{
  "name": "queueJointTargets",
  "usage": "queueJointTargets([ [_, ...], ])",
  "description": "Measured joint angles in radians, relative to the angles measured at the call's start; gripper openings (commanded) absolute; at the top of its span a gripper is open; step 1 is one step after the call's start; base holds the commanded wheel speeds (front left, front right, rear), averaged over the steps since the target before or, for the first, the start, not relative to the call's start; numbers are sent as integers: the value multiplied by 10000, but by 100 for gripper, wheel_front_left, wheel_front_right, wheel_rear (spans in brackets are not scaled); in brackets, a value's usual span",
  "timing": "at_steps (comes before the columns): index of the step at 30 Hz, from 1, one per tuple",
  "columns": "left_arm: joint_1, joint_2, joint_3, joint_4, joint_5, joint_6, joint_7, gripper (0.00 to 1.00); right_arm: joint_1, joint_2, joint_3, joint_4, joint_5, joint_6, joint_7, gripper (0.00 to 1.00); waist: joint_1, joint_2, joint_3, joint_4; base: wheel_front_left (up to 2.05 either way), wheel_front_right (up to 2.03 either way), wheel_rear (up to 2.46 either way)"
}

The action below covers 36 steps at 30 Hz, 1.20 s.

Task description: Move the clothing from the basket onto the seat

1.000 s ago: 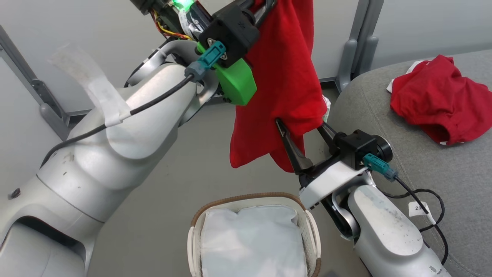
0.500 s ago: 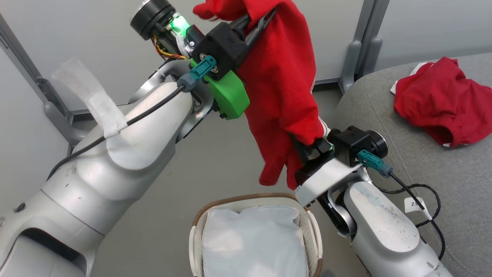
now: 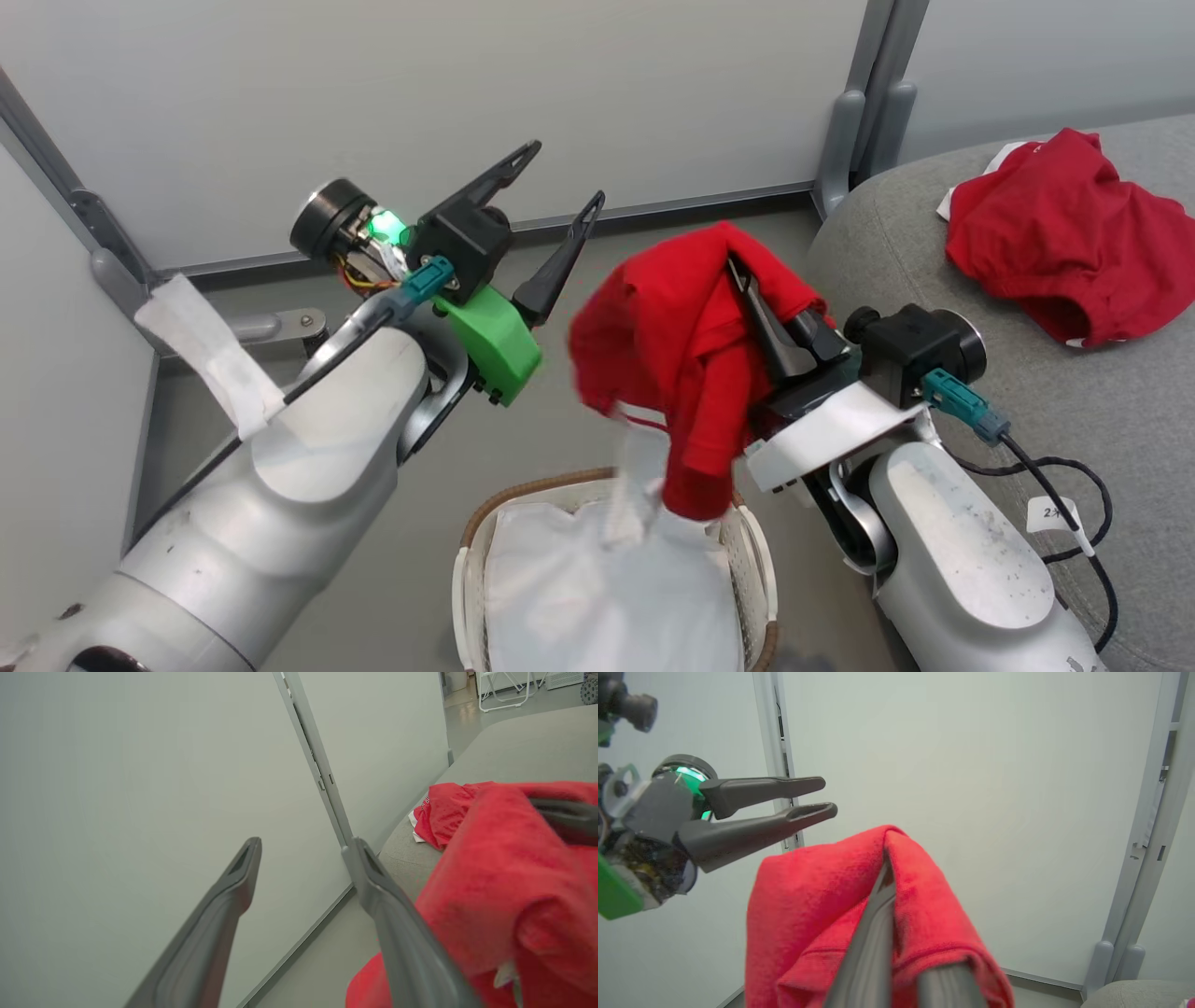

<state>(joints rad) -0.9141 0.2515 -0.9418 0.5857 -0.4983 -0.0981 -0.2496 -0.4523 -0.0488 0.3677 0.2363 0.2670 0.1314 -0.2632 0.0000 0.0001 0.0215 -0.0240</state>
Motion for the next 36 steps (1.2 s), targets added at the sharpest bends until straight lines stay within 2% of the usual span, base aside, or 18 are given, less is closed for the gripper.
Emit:
queueJointTargets([
  [9,1658,-132,387,-447,-491,-52,-119,100,168,0,-583,19,-692,0,0,0,0,0,184,-3,0,0,0],
  [23,3503,196,1087,-1586,414,-61,-146,100,259,4,-1258,-36,-1283,0,0,0,0,0,477,-126,0,0,0],
  [30,3978,96,1498,-1825,704,-81,-146,100,213,0,-1714,-180,-1699,0,0,0,0,0,614,-559,0,0,0],
  [36,4084,-79,1469,-1914,1034,-174,-146,100,236,2,-2224,-288,-2056,0,0,0,0,0,777,-1303,0,0,0],
])
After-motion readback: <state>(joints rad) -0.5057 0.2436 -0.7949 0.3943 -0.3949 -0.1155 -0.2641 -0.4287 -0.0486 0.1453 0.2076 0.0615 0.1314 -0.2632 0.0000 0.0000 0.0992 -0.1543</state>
